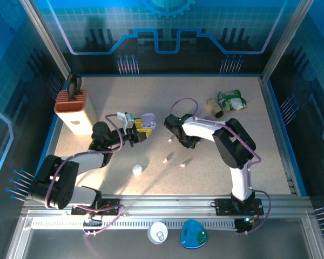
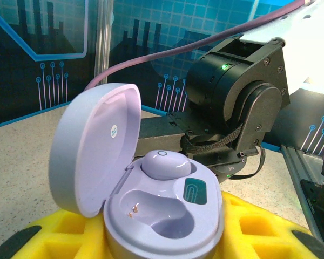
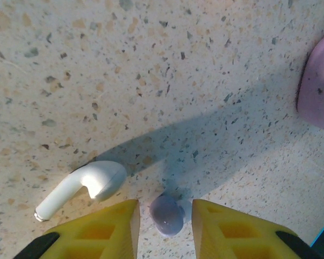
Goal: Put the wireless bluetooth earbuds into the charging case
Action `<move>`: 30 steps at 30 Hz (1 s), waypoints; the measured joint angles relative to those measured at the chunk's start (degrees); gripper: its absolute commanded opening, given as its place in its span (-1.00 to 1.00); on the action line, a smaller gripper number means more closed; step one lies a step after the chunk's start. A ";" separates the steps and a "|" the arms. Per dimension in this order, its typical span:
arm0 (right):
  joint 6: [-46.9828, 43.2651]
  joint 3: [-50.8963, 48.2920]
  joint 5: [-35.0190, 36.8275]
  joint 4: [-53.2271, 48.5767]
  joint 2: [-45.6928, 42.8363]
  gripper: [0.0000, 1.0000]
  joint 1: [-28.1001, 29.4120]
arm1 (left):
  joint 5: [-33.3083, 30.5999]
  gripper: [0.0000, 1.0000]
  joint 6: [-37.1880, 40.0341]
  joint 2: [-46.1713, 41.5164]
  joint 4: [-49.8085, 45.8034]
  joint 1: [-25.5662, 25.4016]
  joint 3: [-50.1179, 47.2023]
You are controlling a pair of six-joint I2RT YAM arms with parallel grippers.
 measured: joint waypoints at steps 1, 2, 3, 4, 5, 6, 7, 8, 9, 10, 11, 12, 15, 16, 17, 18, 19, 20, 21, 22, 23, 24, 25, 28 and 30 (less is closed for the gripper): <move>0.00 0.00 0.09 -0.24 0.00 -0.35 0.00 | 0.00 -0.42 0.00 0.00 0.02 0.00 0.00; 0.02 0.00 0.31 -0.48 0.00 -0.35 0.00 | 0.00 -0.42 0.00 0.00 0.00 0.00 0.00; 0.00 0.00 0.44 -0.61 0.00 -0.35 0.02 | 0.00 -0.42 0.00 0.00 0.00 0.00 0.00; 0.02 0.00 0.70 -0.79 0.00 -0.35 0.02 | 0.02 -0.42 0.00 0.00 0.00 0.00 0.00; 0.02 0.00 0.85 -0.90 0.00 -0.35 0.02 | 0.00 -0.42 0.00 0.00 0.00 0.00 0.00; 0.02 0.00 0.98 -1.07 0.04 -0.35 0.02 | 0.02 -0.42 0.00 0.02 0.00 0.00 0.00; 0.00 0.00 1.03 -1.25 0.04 -0.35 0.02 | 0.02 -0.41 0.00 0.00 0.00 0.00 0.00; 0.02 0.00 1.14 -1.36 0.11 -0.35 0.02 | 0.00 -0.42 0.00 0.00 0.02 0.00 0.00; 0.02 0.00 1.16 -1.40 0.13 -0.35 0.02 | 0.02 -0.42 0.00 0.02 0.02 0.00 0.00; 0.00 0.00 1.18 -1.42 0.22 -0.35 0.02 | 0.02 -0.42 0.00 0.00 0.02 0.00 0.00; 0.00 0.00 1.16 -1.42 0.31 -0.35 0.02 | 0.02 -0.42 0.00 0.02 0.00 0.00 0.00; 0.00 0.00 1.14 -1.42 0.42 -0.35 0.02 | 0.02 -0.41 0.00 0.00 0.02 0.00 0.00; 0.00 0.00 1.11 -1.40 0.90 -0.34 0.02 | 0.00 -0.41 0.00 0.00 0.02 0.00 0.00; 0.00 0.00 1.14 -1.40 1.14 -0.34 0.02 | 0.02 -0.42 0.00 0.02 0.02 0.00 0.00; 0.00 0.00 1.11 -1.40 1.31 -0.34 0.02 | 0.02 -0.41 0.00 0.00 0.02 0.00 0.00; 0.00 0.00 1.14 -1.40 1.44 -0.35 0.02 | 0.02 -0.42 0.00 0.02 0.02 0.00 0.00; 0.00 0.00 1.16 -1.40 1.46 -0.36 0.04 | 0.02 -0.42 0.00 0.00 0.02 0.00 0.00; 0.00 0.00 1.14 -1.40 1.49 -0.38 0.04 | 0.02 -0.42 0.00 0.00 0.02 0.00 0.00; -0.02 0.00 1.14 -1.40 1.49 -0.40 0.04 | 0.02 -0.42 0.00 0.02 0.02 0.00 0.00; -0.02 0.00 1.11 -1.38 1.49 -0.42 0.09 | 0.02 -0.42 0.00 0.02 0.02 0.00 0.00; -0.02 0.00 1.11 -1.38 1.49 -0.45 0.13 | 0.02 -0.42 0.00 0.00 0.02 0.00 0.00; -0.04 0.00 1.11 -1.36 1.51 -0.46 0.13 | 0.02 -0.42 0.00 0.02 0.02 0.00 0.00; -0.04 0.00 1.11 -1.36 1.55 -0.47 0.13 | 0.02 -0.42 0.00 0.02 0.02 0.00 0.00; 0.00 0.00 1.14 -1.36 1.68 -0.50 0.13 | 0.02 -0.42 0.00 0.00 0.02 0.00 0.00; -0.02 0.00 1.14 -1.38 1.68 -0.54 0.11 | 0.02 -0.42 0.00 0.00 0.02 0.00 0.00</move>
